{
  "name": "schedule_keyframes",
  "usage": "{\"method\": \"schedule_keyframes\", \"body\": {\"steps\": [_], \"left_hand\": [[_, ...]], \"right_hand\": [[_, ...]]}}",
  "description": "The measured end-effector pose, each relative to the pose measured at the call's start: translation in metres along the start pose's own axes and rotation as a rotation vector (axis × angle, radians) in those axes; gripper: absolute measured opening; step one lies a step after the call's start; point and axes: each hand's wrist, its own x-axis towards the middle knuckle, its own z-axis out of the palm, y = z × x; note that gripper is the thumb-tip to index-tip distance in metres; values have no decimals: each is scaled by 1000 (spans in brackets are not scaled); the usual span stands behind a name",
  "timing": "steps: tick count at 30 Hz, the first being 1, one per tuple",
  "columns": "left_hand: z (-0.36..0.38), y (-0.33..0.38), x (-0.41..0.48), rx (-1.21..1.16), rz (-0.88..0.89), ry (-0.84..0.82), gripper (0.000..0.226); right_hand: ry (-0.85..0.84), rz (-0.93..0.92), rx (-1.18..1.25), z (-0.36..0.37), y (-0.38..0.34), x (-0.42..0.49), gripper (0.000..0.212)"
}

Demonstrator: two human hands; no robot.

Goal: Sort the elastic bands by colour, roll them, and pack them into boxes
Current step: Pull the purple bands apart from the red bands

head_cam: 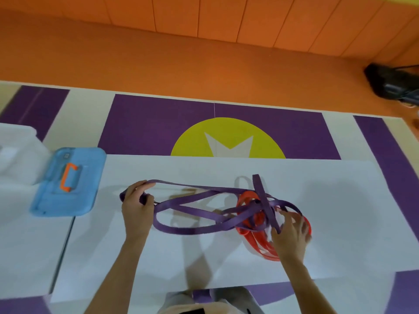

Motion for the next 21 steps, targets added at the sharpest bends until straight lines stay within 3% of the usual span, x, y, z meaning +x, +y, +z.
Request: {"method": "schedule_keyframes", "body": {"steps": [2, 4, 7, 9, 12, 15, 18, 21], "left_hand": [[-6, 2, 2, 2, 14, -11, 45], [-10, 3, 3, -1, 14, -31, 44], [-14, 7, 3, -15, 0, -33, 45], [-16, 14, 3, -46, -2, -52, 45], [-17, 26, 5, -64, 56, -100, 43], [-15, 37, 11, -58, 122, -146, 39], [-17, 40, 18, -61, 116, -241, 36], [-18, 32, 19, -4, 116, -328, 35]], "right_hand": [[-64, 142, 30, 2, 9, 6, 59], [-186, 264, 177, 2, 15, 15, 48], [-243, 212, 329, -2, 21, 23, 9], [-225, 138, 274, -4, 21, 25, 16], [-95, 109, 317, -13, 5, 25, 24], [71, 111, 592, -28, -27, 16, 16], [221, -50, 729, -56, -58, 6, 25], [307, -186, 833, -94, -89, 1, 19]]}}
